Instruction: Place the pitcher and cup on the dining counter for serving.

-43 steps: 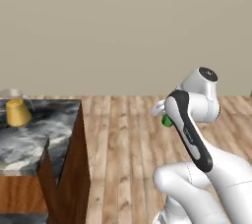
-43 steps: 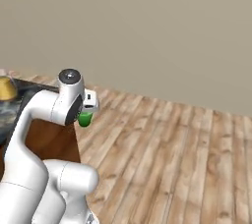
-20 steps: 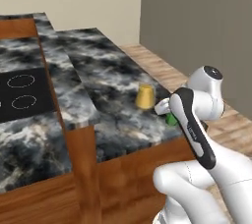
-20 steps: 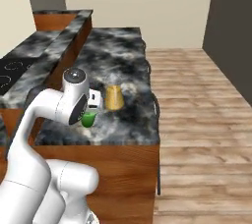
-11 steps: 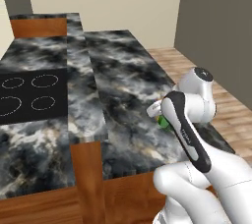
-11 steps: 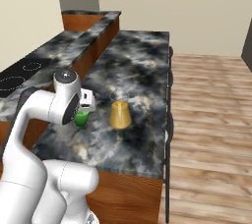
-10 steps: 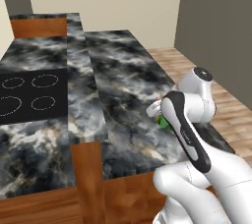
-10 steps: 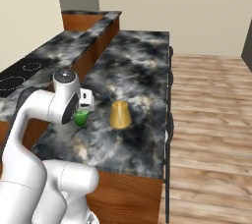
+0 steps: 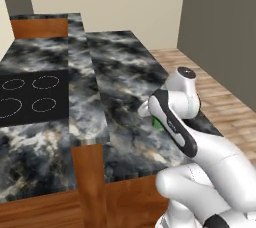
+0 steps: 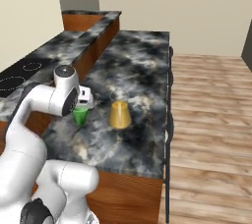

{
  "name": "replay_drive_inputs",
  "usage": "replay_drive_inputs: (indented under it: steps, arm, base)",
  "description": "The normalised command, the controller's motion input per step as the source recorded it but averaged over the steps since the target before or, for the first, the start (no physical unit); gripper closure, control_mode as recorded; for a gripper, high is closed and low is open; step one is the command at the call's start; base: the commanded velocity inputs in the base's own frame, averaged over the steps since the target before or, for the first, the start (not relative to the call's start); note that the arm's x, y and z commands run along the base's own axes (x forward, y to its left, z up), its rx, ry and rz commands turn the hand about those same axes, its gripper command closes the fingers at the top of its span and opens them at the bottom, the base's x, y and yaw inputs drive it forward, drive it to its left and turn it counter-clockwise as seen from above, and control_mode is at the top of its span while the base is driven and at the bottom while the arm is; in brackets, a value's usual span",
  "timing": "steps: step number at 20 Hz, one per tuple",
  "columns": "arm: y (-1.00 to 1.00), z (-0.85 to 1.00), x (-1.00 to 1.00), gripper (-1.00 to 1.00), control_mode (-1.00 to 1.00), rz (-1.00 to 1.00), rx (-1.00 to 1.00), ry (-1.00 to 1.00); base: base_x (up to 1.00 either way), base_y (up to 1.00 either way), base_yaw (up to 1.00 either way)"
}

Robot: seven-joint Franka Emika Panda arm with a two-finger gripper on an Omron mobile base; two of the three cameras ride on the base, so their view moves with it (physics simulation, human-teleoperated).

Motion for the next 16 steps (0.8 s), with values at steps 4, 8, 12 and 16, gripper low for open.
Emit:
replay_drive_inputs:
  steps: [4, 8, 12, 16]
  arm:
    - [0.14, -0.21, 1.0, 1.0, -1.0, -0.08, -0.01, 0.27]
    - [0.01, -0.33, 0.98, 1.0, -1.0, -0.02, -0.01, 0.28]
    - [0.02, -0.5, 0.69, 1.0, -1.0, 0.0, -0.08, 0.07]
    - [0.0, -0.6, 0.49, 1.0, -1.0, 0.0, -0.03, 0.0]
  base:
    - [0.0, 0.0, 0.0]
    - [0.0, 0.0, 0.0]
    - [0.0, 0.0, 0.0]
    - [0.0, 0.0, 0.0]
